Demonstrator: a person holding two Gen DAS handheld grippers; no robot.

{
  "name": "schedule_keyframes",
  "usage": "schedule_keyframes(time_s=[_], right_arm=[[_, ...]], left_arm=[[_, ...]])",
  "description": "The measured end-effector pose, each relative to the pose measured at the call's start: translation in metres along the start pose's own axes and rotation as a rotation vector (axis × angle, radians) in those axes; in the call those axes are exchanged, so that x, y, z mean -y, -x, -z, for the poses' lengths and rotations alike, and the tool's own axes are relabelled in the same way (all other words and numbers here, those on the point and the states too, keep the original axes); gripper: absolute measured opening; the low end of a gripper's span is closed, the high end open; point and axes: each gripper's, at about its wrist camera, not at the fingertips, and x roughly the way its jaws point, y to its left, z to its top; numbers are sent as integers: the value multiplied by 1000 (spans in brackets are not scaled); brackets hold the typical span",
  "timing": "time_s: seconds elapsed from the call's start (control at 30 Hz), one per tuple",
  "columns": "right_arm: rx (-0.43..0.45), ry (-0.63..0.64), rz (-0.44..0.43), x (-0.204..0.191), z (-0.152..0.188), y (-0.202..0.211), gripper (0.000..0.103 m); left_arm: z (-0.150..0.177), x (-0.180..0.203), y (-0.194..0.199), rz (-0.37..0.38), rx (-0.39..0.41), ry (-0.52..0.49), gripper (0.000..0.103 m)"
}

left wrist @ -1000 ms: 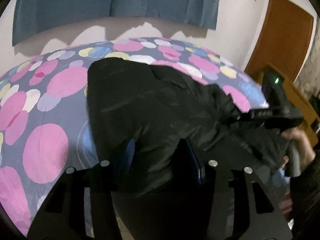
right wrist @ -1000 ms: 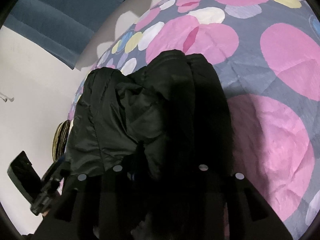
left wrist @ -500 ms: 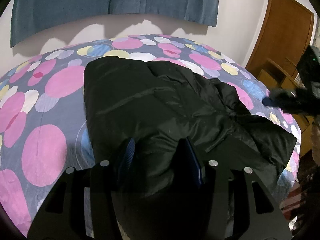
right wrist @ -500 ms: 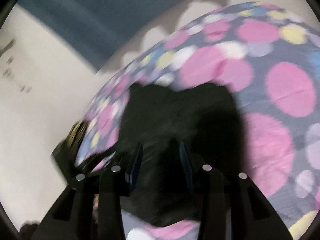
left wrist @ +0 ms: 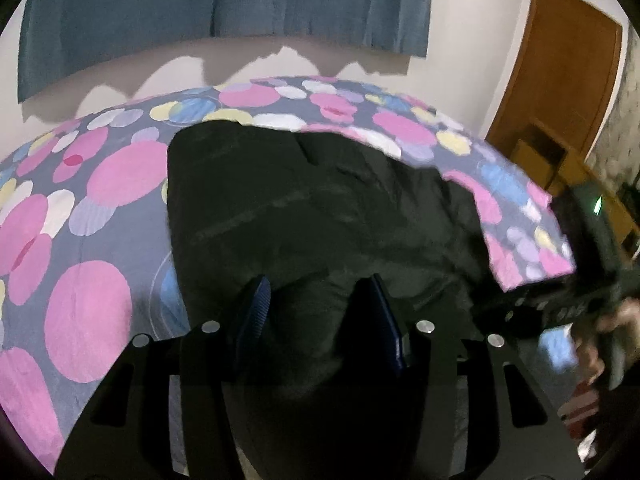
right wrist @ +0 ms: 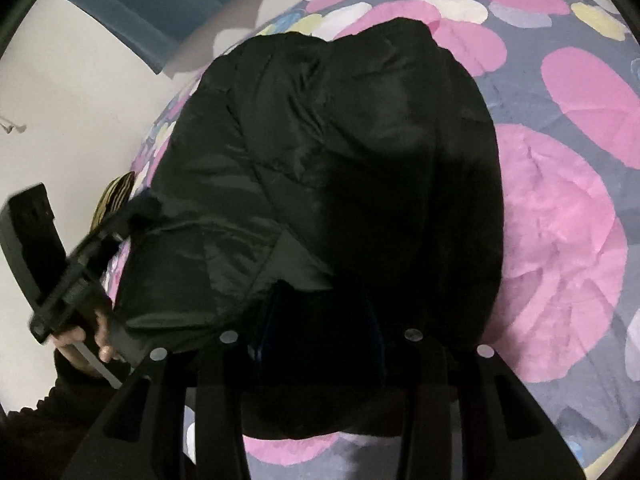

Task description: Fold large clothes

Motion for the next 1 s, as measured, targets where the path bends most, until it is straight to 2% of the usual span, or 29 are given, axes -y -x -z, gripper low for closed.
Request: schedule_keyframes(time_s=[0.1,0.2,0.33,0.5,0.67,0.83,1.0], right_arm=[[5,-16,-18,2,0,-7,39],[10,-31,-37,5,-1,-12,39],[22,-47,-59,11,3,-10,39],[28,-51,-64,11,0,-10,39],[46,-60,-74,16,3,-10,39],[57,-64,-78,18,8,-8,39],[67,-64,-76,20,11,-4,41]], left_arm=[[-6,-3,-8,12,-20,9,49],[-3,-2,-27,16,-65,-22,49],[4,-12,-40,40,-84,7,48],[1,-4,-32,-2,-77,-31,48],[-2,2,-10,-1,-71,6,48],[6,11,1,12,-74,6,64],[15,14,-8,-12,-59,-25,75]])
